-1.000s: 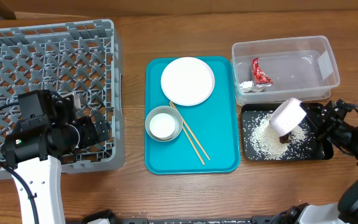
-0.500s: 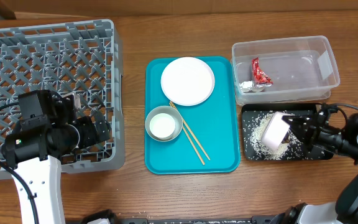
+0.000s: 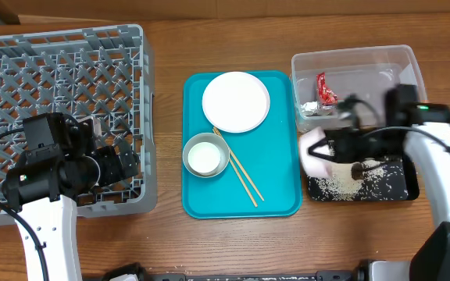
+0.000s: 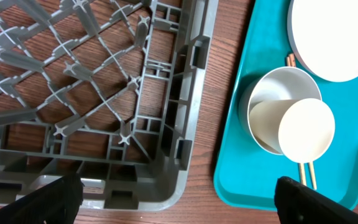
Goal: Sort waste into correct bins and load items into the dishwasher
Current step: 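Set the emptied pink bowl back on the teal tray with the right gripper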
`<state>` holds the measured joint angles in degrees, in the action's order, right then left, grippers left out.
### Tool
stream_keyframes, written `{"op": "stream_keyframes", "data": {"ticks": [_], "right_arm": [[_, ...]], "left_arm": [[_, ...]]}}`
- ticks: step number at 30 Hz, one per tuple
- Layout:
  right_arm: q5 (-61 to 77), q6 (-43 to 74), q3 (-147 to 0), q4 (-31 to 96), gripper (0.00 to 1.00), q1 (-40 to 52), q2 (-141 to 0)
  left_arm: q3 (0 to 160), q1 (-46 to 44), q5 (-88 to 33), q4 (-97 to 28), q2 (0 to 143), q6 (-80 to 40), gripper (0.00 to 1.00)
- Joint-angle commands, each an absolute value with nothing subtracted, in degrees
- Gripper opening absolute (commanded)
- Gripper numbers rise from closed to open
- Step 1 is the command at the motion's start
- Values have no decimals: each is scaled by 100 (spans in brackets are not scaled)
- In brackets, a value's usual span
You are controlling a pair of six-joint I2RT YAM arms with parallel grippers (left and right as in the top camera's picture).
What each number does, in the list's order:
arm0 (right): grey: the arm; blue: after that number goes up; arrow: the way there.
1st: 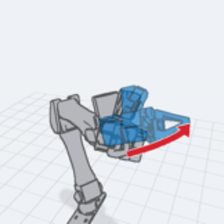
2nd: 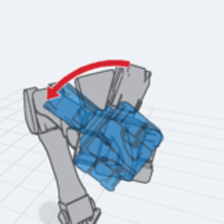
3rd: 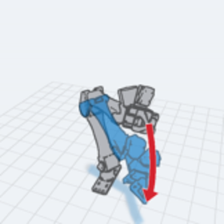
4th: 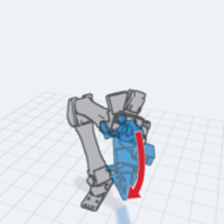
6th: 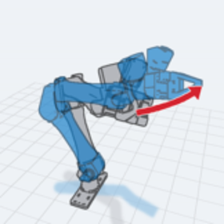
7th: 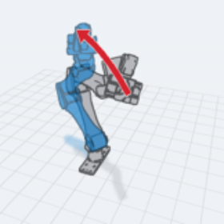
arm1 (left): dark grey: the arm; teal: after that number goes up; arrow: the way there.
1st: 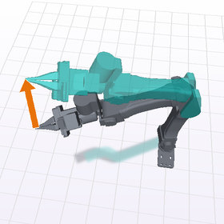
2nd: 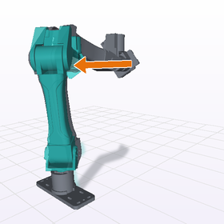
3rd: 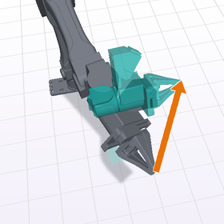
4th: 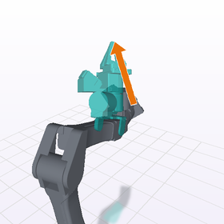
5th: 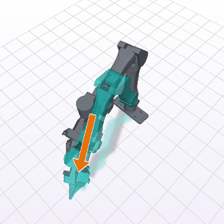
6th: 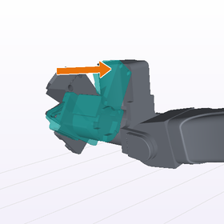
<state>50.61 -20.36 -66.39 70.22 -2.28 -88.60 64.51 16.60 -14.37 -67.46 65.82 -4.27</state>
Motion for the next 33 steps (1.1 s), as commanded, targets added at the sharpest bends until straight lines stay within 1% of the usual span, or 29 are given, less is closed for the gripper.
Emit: {"op": "stream_keyframes", "data": {"ticks": [1,3,7,9,14,20,21,22,24,25,26,27,30,33], "right_arm": [[3098,-569,-6753,6578,4,679,-8777],[2438,-130,-6753,6158,4,1286,-8777],[1378,587,-6753,5290,4,2165,-8788],[1020,648,-6753,4939,4,2488,-8840],[714,622,-6751,4270,4,2985,-9190],[777,622,-6751,3968,5,3304,-9832],[773,622,-6751,3957,11,3343,-9924],[773,622,-6751,3946,13,3376,-10016],[781,628,-6751,3944,14,3380,-10090],[775,626,-6751,3946,18,3380,-10090],[775,626,-6768,3959,26,3380,-10057],[775,624,-6810,4007,28,3380,-10014],[775,626,-7120,4318,40,3378,-9821],[775,624,-7649,4661,46,3380,-9629]], "left_arm": [[6552,1682,-1448,-6724,6589,-320,100],[6552,1682,-1448,-6724,6589,-320,100],[6552,1682,-1448,-6720,6589,-320,100],[6552,1682,-1446,-6720,6589,-320,100],[6552,1682,-1448,-6722,6589,-320,100],[6552,1682,-1448,-6722,6589,-318,100],[6549,1682,-1448,-6724,6589,-320,100],[6549,1682,-1448,-6724,6589,-320,100],[6549,1682,-1448,-6726,6589,-320,100],[6552,1682,-1448,-6726,6589,-320,100],[6552,1682,-1448,-6724,6589,-318,100],[6549,1682,-1446,-6722,6589,-318,100],[6552,1682,-1446,-6724,6589,-318,100],[6552,1682,-1450,-6722,6589,-320,100]]}}
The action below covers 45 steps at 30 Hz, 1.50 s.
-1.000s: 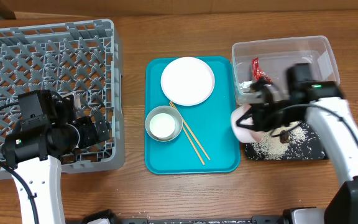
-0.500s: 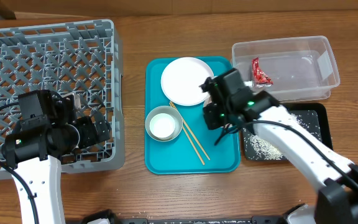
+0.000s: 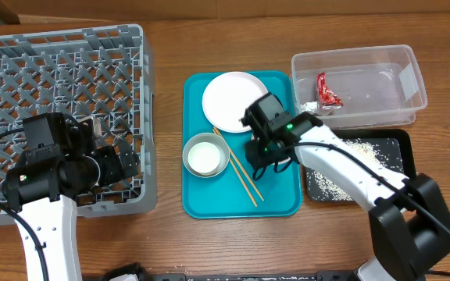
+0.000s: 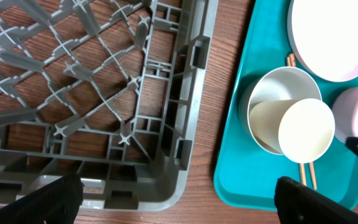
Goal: Sort waste into correct bins and load items into the dishwasher
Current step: 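Set the emptied pink bowl back on the teal tray with the right gripper, then grasp the white cup on the teal tray with the right gripper, then lift the white cup and hand it to the left gripper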
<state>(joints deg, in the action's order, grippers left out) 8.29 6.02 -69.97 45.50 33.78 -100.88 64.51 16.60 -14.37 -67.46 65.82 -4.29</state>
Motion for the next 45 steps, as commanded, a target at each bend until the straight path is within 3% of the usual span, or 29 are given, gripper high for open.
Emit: {"op": "stream_keyframes", "data": {"ticks": [1,5,18,22,26,32,39,45], "right_arm": [[777,624,-7819,4731,47,3380,-9588],[1074,628,-8237,4766,54,3553,-9568],[1076,1247,-8141,4637,54,4359,-10645],[989,1251,-8138,4637,45,4403,-10908],[974,1249,-8156,4633,19,4362,-10921],[598,1247,-8538,4945,4,4106,-10637],[827,1490,-9094,5262,4,3393,-9845],[2399,1433,-9094,5498,4,2357,-9491]], "left_arm": [[6552,1682,-1448,-6722,6589,-320,100],[6552,1682,-1450,-6724,6589,-320,100],[6552,1682,-1450,-6726,6589,-320,100],[6552,1682,-1450,-6726,6589,-320,100],[6552,1682,-1450,-6729,6589,-320,100],[6549,1669,-1518,-6700,6589,-318,100],[6549,1256,-2477,-6366,6591,-255,100],[6536,351,-3046,-5771,6635,-257,100]]}}
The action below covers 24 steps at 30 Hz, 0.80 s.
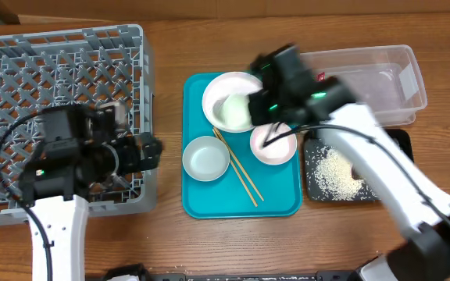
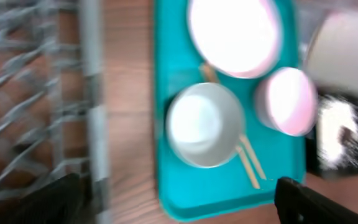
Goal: Sort waste into correct bins and load items into the dishwasher
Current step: 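Lift the white cup and hand it to the left gripper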
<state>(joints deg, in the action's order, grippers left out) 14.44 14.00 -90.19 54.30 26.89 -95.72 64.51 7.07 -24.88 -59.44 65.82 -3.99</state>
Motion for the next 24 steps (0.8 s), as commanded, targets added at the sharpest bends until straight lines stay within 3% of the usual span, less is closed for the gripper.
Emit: {"op": "stream_keyframes", "data": {"ticks": [1,6,8,18,24], "right_arm": [[2858,1315,-9080,5551,4,2134,-9494],[4877,635,-9006,5636,4,1365,-9494],[6313,-1,-9006,5876,4,1076,-9494],[7553,-784,-9006,6814,5,965,-9494],[7679,-779,-9006,6877,5,969,-9494]], "left_arm": [[6536,130,-3133,-5610,6670,-257,100],[6536,-694,-3671,-4827,6899,-257,100],[6536,-1013,-4193,-4248,7118,-255,100],[6536,-1205,-6167,-2910,7570,-73,99],[6536,-1205,-7122,-2228,7575,-60,92]]}}
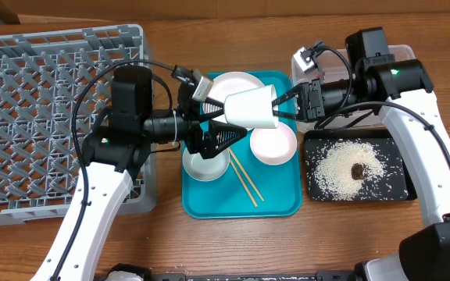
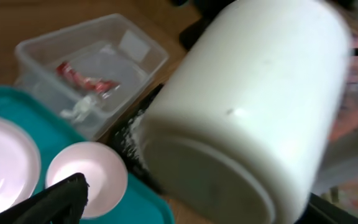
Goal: Sort waste into correct bins and load items into the dishwasher
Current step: 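Lift the white cup and hand it to the left gripper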
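A white paper cup (image 1: 252, 108) hangs on its side above the teal tray (image 1: 209, 207). My right gripper (image 1: 286, 104) is shut on its right end. My left gripper (image 1: 233, 122) is open, its fingers on either side of the cup's left end. In the left wrist view the cup (image 2: 247, 106) fills the frame, base toward the camera, between my black fingers (image 2: 58, 199). On the tray are a white plate (image 1: 229, 87), a pink bowl (image 1: 273, 146), a pale bowl (image 1: 203, 166) partly under my left gripper, and chopsticks (image 1: 246, 181).
A grey dish rack (image 1: 45, 94) fills the left side. The clear bin (image 2: 98, 62) with a red wrapper (image 2: 79, 78) is at the back right, under my right arm. A black tray (image 1: 354, 168) with spilled rice lies in front of it.
My left gripper has moved from the rack's edge to over the tray. My right gripper has moved from over the plate back toward the bin, and the cup now hangs between both grippers.
The right gripper first held the pink bowl over the black tray while the cup lay in the pale bowl. It then brought the pink bowl to the teal tray. Later that bowl stood alone there and the cup was out of the pale bowl. Now both grippers meet at the cup.
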`<state>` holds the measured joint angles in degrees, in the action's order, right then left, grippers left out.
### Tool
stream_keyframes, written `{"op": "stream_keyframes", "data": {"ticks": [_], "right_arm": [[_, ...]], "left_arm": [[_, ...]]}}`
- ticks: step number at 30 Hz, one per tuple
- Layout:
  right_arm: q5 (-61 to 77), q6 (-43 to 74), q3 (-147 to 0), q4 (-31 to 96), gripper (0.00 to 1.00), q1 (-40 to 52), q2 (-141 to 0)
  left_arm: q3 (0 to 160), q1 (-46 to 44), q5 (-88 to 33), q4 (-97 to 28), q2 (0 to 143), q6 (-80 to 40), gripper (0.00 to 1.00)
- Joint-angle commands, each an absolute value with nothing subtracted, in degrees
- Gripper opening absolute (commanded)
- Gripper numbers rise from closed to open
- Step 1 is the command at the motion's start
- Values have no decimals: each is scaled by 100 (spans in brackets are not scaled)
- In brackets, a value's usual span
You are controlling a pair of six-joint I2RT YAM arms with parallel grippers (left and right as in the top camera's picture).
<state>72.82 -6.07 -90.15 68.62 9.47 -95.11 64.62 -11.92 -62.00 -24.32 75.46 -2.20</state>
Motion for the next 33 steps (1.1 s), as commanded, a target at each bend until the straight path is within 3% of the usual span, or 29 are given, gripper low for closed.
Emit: {"op": "stream_keyframes", "data": {"ticks": [1,11,15,28,33], "right_arm": [[7679,-779,-9006,6901,5,969,-9494],[7660,-781,-9006,7019,5,974,-9496],[7660,-781,-9006,7087,5,1046,-9496],[7594,-779,-9006,7085,4,1426,-9498],[7594,-779,-9006,7083,4,1446,-9500]], "left_arm": [[6536,-1203,-7255,-2104,7575,-62,89],[6536,-1245,-7911,-1562,7575,-86,72],[6536,-1367,-7909,-1380,7575,-89,80],[6536,-1590,-7887,-733,7575,-176,78],[6536,-1599,-7891,-718,7575,-176,64]]}}
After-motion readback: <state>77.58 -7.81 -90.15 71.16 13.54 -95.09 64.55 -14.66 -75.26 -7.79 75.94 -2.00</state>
